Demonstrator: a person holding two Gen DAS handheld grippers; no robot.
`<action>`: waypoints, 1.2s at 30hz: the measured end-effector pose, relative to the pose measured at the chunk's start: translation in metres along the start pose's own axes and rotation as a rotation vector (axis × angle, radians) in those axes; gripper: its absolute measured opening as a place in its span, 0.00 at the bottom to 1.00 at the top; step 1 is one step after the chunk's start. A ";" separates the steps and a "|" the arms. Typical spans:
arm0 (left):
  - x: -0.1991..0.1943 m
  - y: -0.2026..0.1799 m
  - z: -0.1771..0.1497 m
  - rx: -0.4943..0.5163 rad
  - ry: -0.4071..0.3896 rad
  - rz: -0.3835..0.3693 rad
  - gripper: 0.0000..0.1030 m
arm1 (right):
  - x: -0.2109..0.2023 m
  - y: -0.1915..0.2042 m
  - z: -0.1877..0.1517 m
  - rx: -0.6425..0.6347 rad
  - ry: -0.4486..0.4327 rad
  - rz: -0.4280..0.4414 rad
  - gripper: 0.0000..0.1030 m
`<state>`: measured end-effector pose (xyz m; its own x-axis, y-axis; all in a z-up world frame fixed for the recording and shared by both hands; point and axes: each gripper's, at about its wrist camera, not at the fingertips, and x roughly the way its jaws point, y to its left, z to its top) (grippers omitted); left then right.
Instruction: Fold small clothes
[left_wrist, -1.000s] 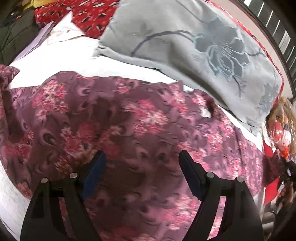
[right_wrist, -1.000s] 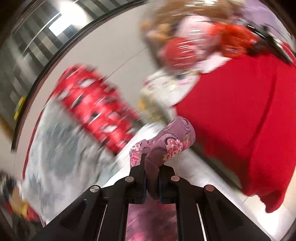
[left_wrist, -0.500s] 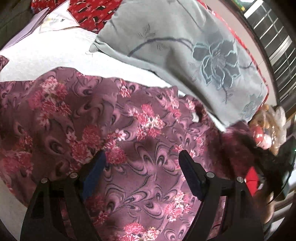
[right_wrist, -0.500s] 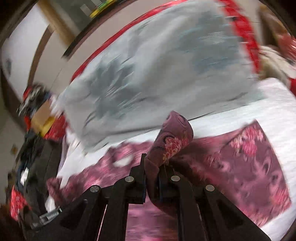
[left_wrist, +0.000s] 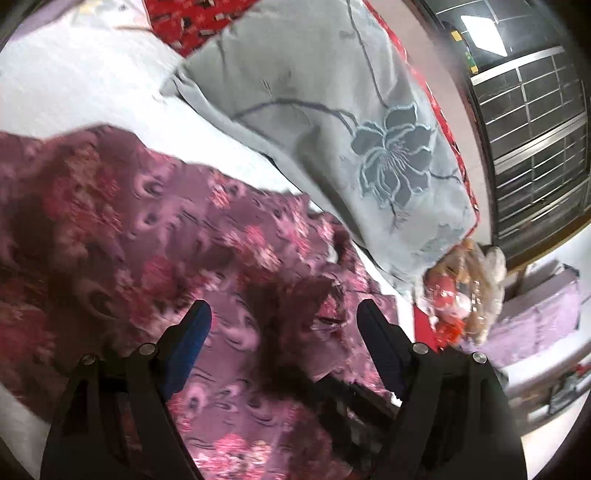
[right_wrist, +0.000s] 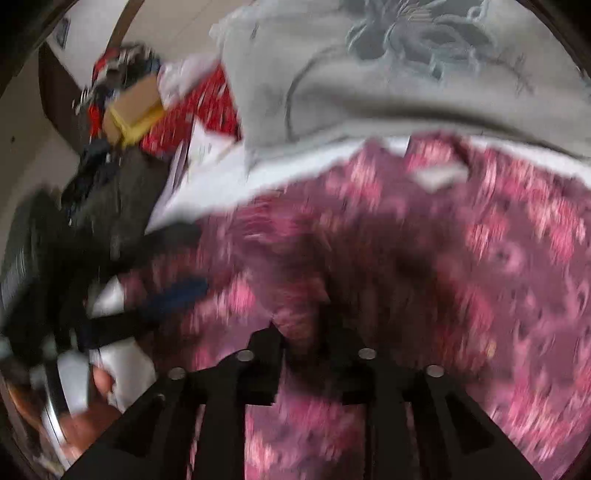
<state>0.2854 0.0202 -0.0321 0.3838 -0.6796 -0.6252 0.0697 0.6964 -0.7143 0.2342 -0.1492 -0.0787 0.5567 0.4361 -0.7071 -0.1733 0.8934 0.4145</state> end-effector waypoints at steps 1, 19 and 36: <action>0.004 -0.002 -0.001 0.000 0.016 -0.013 0.80 | -0.010 0.000 -0.007 -0.017 -0.010 -0.002 0.32; -0.016 -0.013 0.004 0.081 -0.197 0.243 0.07 | -0.159 -0.208 -0.044 0.564 -0.313 -0.290 0.50; -0.036 -0.007 0.011 0.048 -0.262 0.328 0.42 | -0.139 -0.189 -0.036 0.454 -0.261 -0.439 0.14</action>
<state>0.2816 0.0424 -0.0015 0.6135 -0.3431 -0.7112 -0.0545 0.8801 -0.4716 0.1601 -0.3752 -0.0794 0.6852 -0.0478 -0.7267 0.4397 0.8227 0.3604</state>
